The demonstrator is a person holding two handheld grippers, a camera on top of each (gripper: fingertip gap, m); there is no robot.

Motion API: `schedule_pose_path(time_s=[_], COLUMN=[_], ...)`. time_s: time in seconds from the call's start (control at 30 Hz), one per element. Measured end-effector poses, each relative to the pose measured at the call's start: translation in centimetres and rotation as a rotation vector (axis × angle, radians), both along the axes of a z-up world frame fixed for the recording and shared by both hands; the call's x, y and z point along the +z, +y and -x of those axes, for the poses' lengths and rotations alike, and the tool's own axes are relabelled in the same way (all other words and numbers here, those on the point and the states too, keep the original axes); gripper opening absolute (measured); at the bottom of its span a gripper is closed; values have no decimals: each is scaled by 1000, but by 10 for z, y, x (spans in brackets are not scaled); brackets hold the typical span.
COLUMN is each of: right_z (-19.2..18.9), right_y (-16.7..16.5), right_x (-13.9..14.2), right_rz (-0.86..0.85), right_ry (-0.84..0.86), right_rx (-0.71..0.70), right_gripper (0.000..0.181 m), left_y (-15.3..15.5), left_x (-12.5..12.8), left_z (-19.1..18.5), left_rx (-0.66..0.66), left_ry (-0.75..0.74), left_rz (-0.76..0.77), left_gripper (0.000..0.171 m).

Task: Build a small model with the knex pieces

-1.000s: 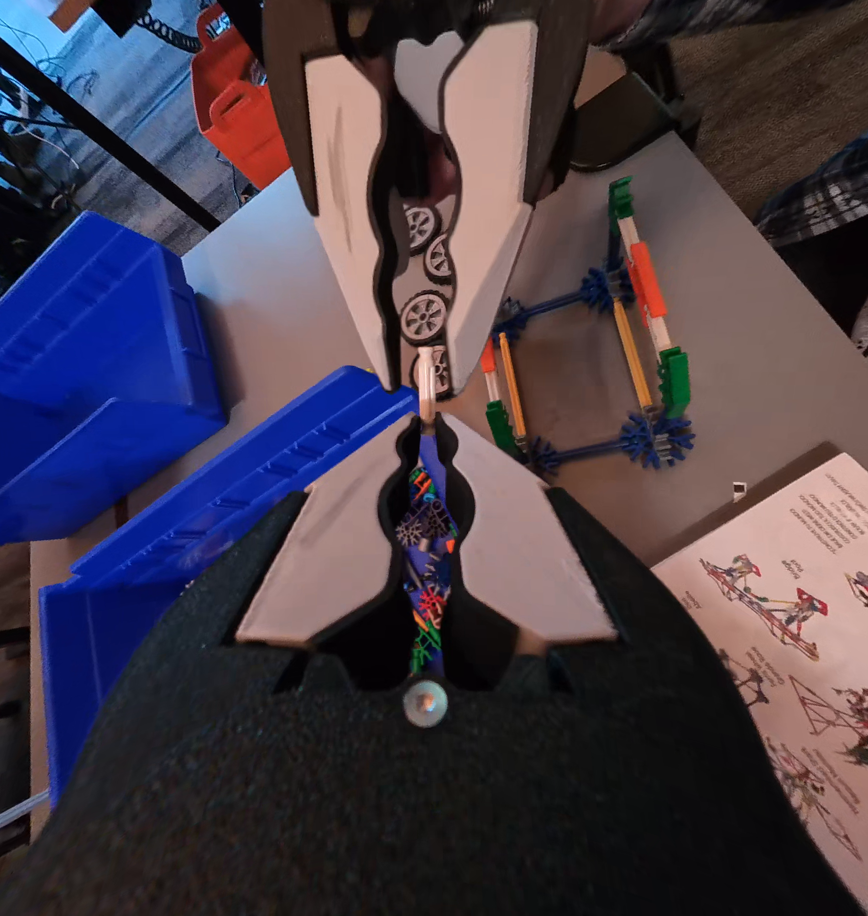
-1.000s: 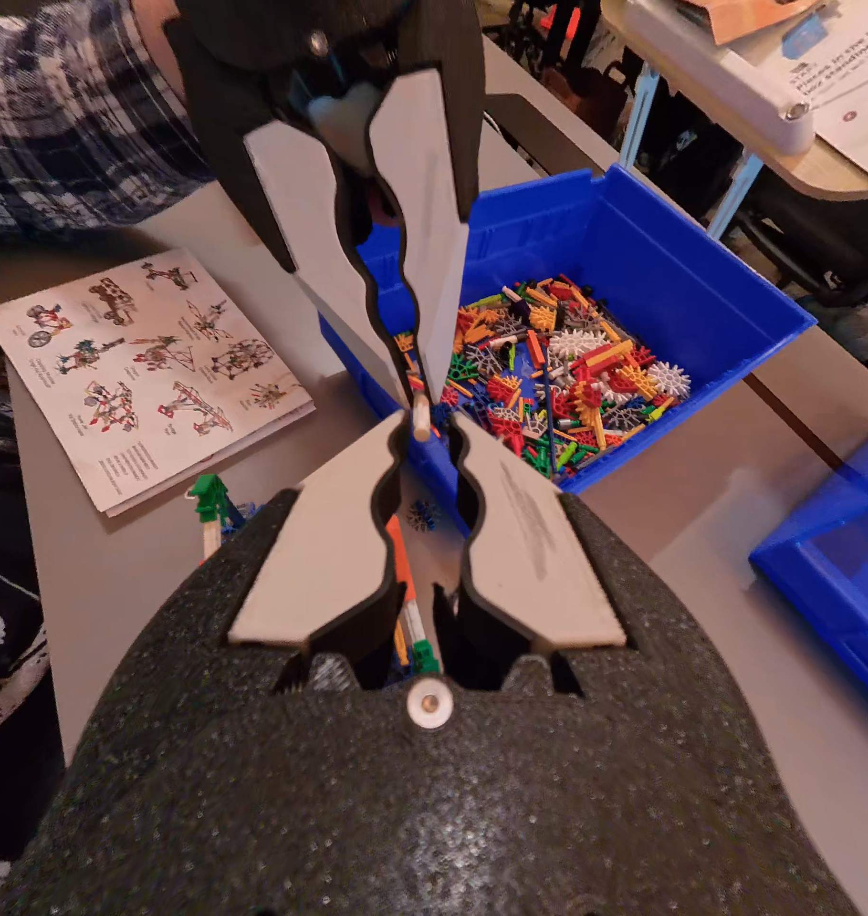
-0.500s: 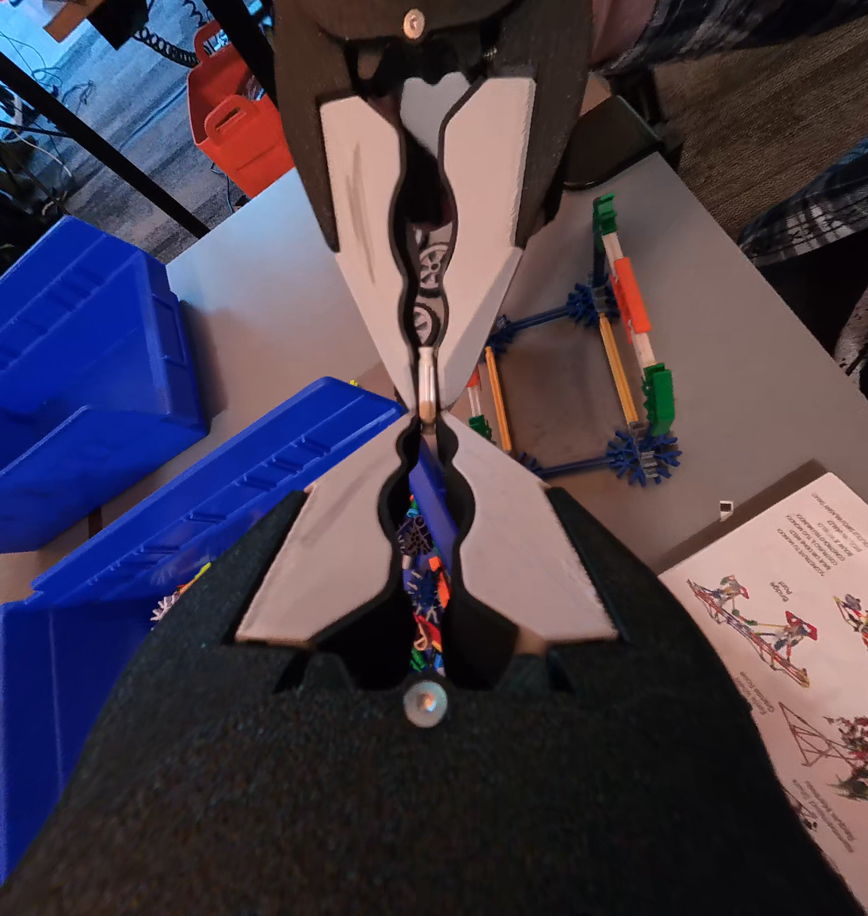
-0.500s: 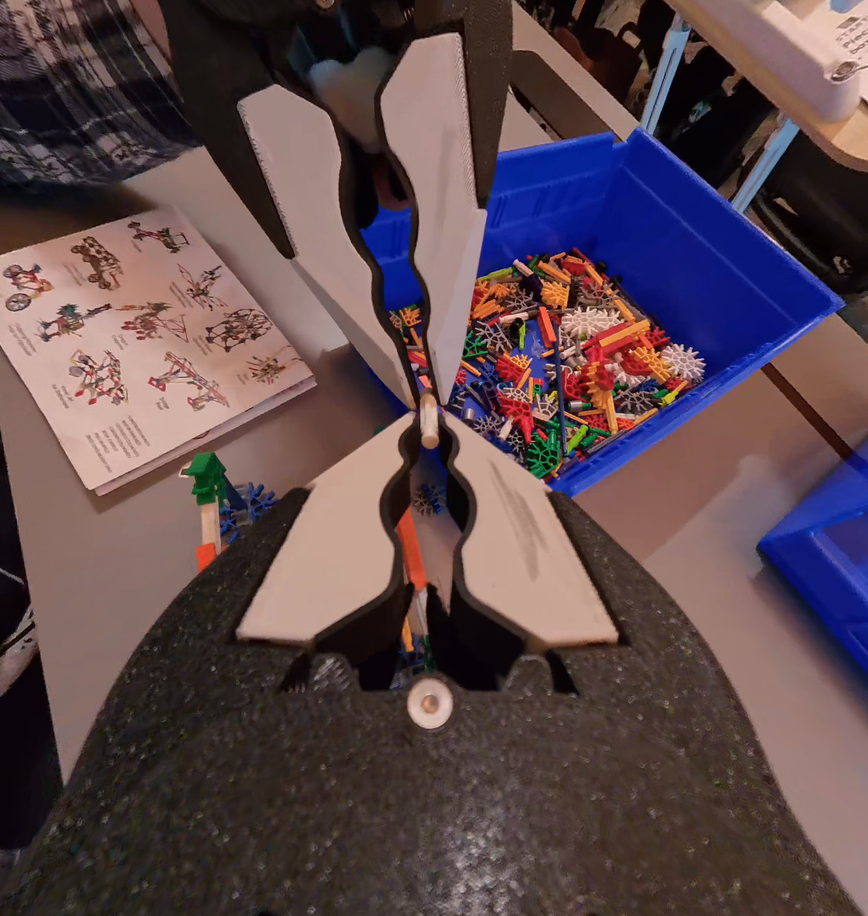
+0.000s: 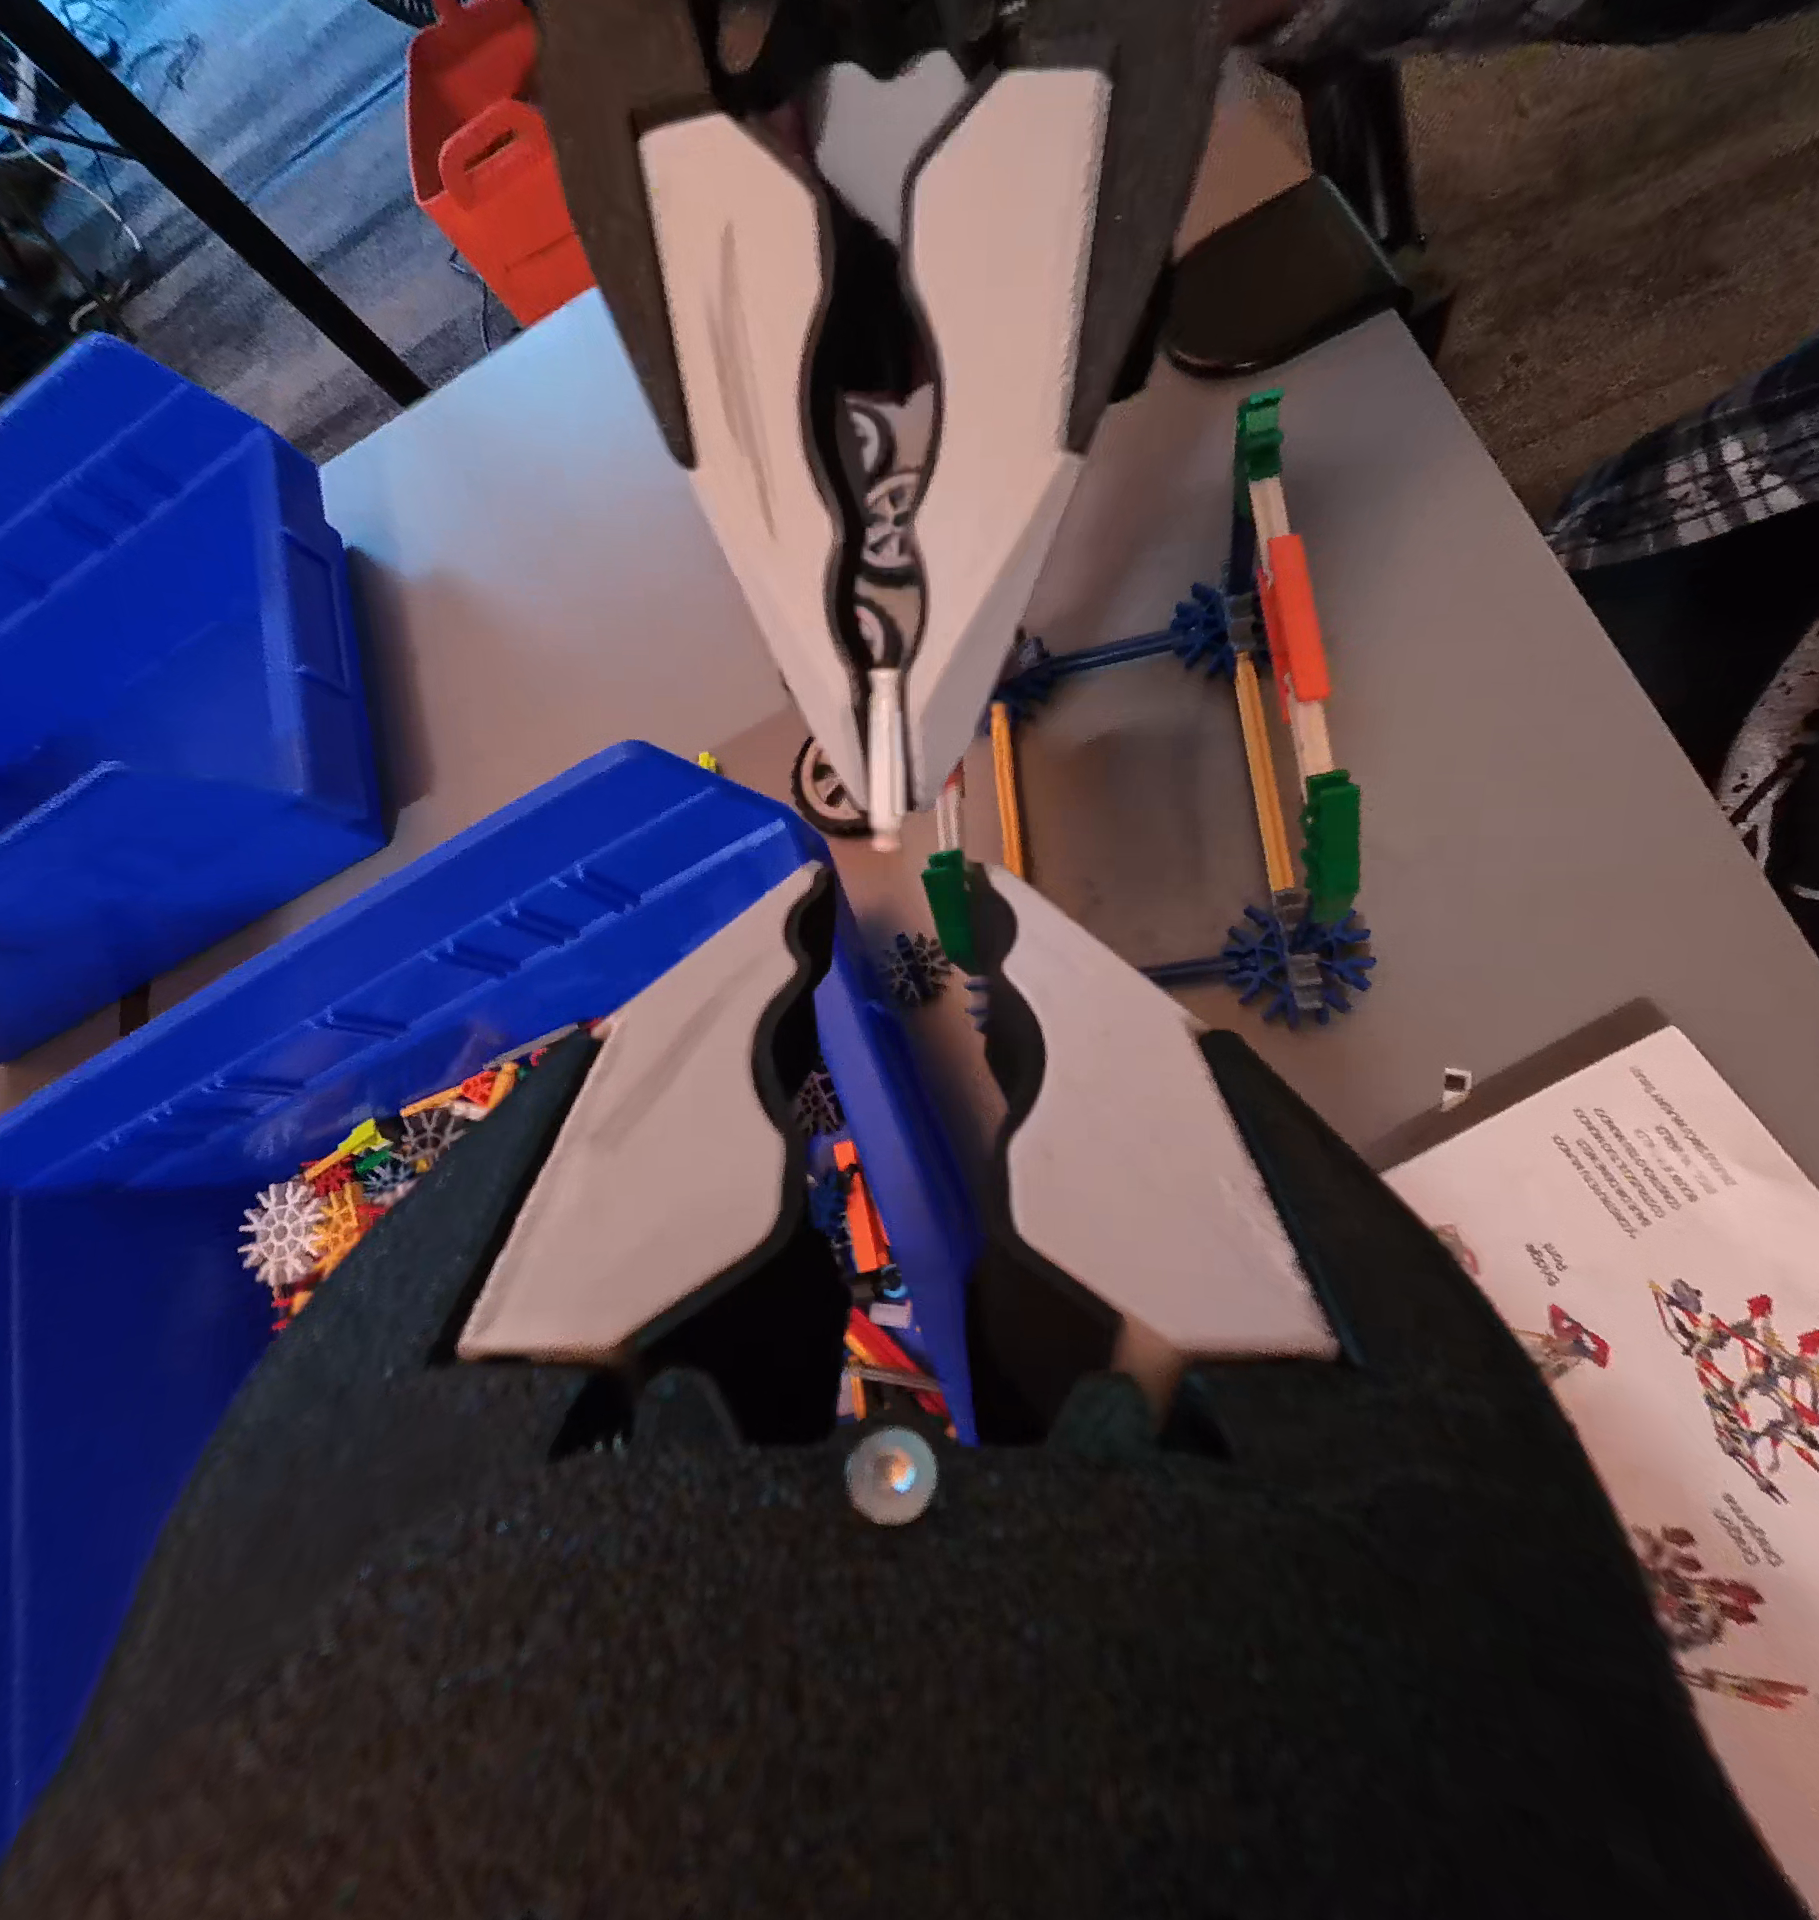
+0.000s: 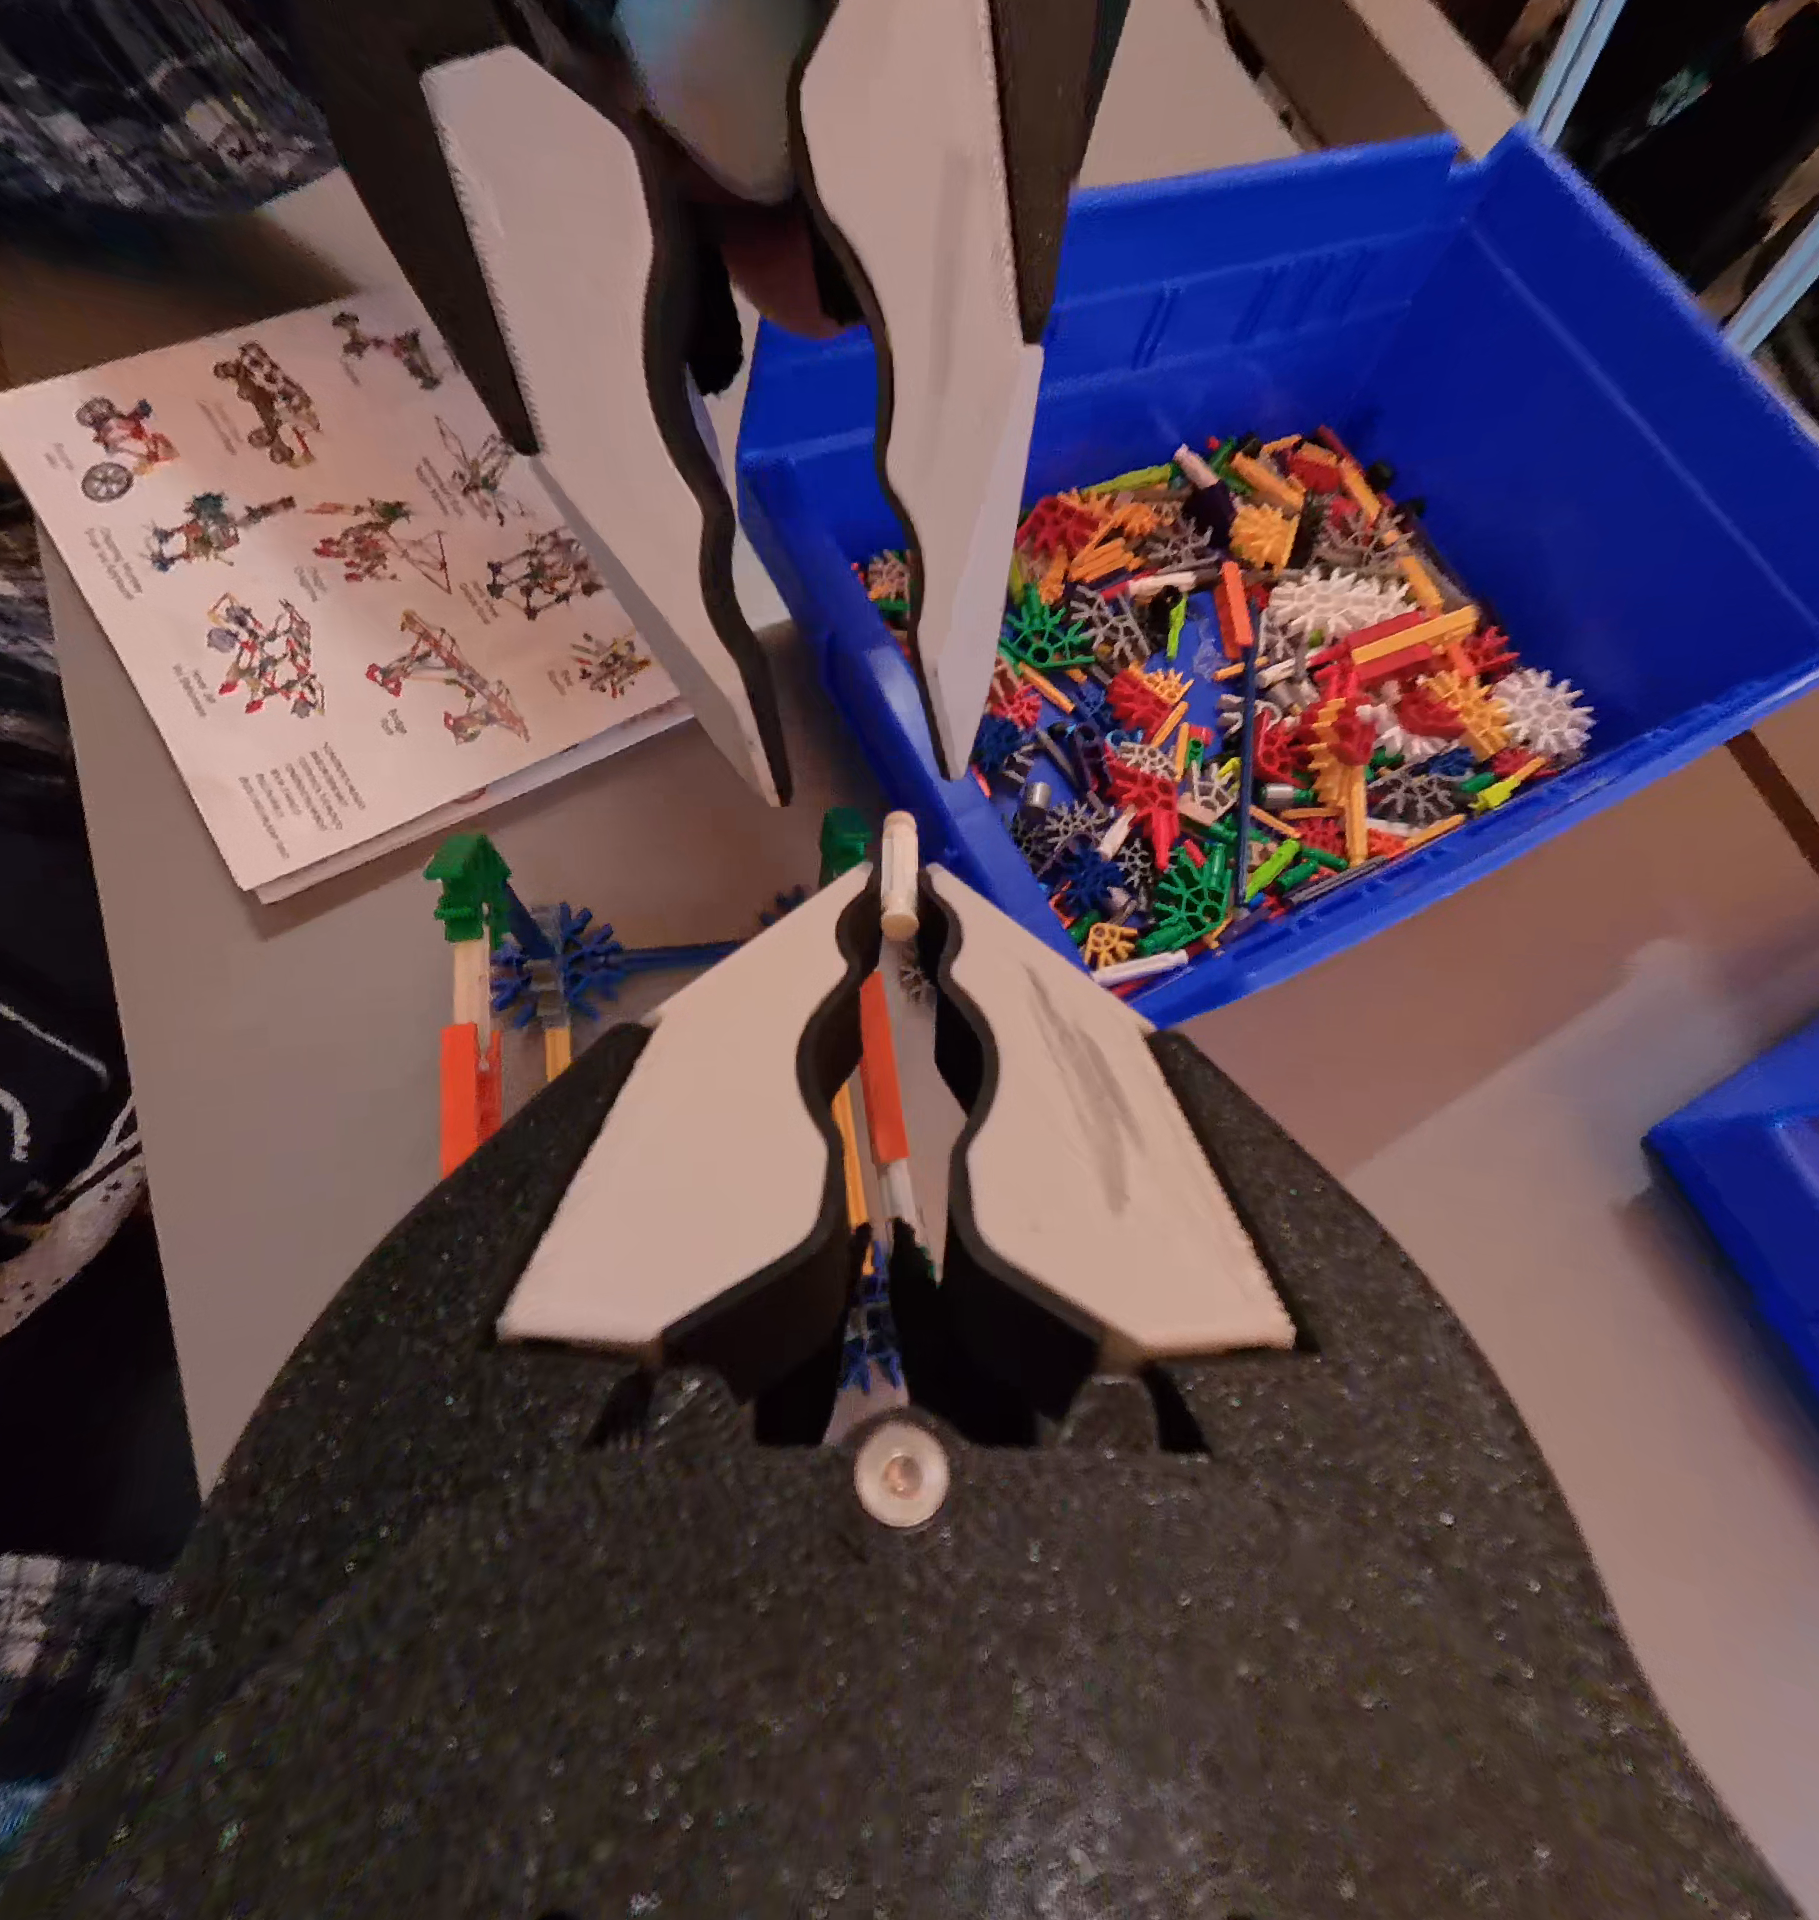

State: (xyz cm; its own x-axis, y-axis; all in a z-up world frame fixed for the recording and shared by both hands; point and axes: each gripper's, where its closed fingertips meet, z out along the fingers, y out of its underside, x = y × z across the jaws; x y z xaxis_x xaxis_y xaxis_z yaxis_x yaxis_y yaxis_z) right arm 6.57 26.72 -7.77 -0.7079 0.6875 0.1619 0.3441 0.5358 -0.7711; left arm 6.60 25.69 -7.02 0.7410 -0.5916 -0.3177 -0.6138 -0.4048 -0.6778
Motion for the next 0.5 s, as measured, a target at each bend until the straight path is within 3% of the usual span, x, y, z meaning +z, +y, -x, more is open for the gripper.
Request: schedule_pose_path(time_s=[0.2,0.5], right_z=[2,0], right_y=[-3,-4], right_x=[-13,-14], right_rz=[-16,-26], right_ry=[-93,-148], right_rx=[44,105], right_gripper=[4,5], left_y=[2,0], left_x=[-18,-24], left_z=[2,-1], left_rx=[29,8], left_ry=[53,62], left_rz=[45,80], left_gripper=[26,10])
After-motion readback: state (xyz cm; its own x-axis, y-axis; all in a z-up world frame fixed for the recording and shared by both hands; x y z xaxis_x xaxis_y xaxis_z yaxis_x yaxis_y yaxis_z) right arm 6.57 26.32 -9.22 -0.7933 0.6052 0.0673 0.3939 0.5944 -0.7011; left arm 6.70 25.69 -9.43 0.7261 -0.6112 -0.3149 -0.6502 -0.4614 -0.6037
